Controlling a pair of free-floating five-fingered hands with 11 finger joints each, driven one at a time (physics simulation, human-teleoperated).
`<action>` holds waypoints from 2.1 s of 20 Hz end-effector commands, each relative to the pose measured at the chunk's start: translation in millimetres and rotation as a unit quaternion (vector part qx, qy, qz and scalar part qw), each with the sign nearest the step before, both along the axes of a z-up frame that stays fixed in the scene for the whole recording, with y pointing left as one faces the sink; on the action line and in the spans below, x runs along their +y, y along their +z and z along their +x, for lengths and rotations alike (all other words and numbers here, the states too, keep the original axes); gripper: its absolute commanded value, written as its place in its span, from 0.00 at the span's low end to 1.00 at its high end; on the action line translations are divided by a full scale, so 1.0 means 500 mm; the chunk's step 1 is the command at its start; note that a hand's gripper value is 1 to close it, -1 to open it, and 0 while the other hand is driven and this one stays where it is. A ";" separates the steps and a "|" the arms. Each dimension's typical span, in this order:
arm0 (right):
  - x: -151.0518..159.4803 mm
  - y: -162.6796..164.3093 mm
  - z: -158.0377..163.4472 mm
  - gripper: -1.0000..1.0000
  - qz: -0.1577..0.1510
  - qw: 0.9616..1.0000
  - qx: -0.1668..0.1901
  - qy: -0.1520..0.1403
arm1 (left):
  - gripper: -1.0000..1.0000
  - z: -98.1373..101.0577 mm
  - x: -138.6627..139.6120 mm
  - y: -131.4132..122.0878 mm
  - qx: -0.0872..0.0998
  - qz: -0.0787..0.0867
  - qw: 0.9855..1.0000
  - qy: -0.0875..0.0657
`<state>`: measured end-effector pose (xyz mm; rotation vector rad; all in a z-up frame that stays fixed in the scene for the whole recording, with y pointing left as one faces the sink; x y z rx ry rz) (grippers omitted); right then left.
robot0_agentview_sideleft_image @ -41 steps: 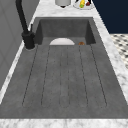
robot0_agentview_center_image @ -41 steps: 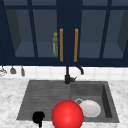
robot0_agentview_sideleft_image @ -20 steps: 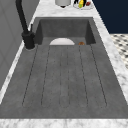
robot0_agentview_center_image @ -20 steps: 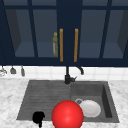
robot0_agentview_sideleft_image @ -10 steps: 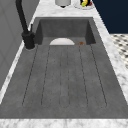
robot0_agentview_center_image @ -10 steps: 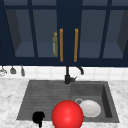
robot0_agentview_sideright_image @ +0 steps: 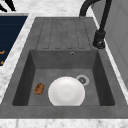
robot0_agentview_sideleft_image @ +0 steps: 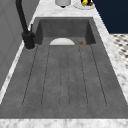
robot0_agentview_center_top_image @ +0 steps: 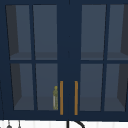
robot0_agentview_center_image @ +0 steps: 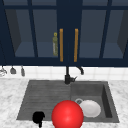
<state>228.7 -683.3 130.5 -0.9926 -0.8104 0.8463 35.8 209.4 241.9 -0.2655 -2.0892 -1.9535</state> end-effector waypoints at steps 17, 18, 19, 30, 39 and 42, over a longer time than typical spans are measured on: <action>0.102 0.141 0.017 1.00 0.018 0.997 -0.020 0.074 | 0.50 0.000 0.000 0.000 0.000 0.000 1.000 0.000; 0.108 0.148 0.017 1.00 0.019 0.997 -0.023 0.076 | 0.50 0.000 0.000 0.000 0.000 0.000 1.000 0.000; 0.115 0.156 0.018 1.00 0.020 0.996 -0.026 0.077 | 0.50 0.000 0.000 0.000 0.000 0.000 1.000 0.000; 0.203 0.245 0.042 1.00 0.015 0.997 -0.031 0.070 | 0.50 0.000 0.000 0.000 0.000 0.000 1.000 0.000; 0.310 0.261 0.040 1.00 0.012 0.997 -0.045 0.060 | 0.50 0.000 0.000 0.000 0.000 0.000 1.000 0.000; 0.351 0.263 0.037 1.00 0.012 0.998 -0.039 0.057 | 0.50 0.000 0.000 0.000 0.000 0.000 1.000 0.000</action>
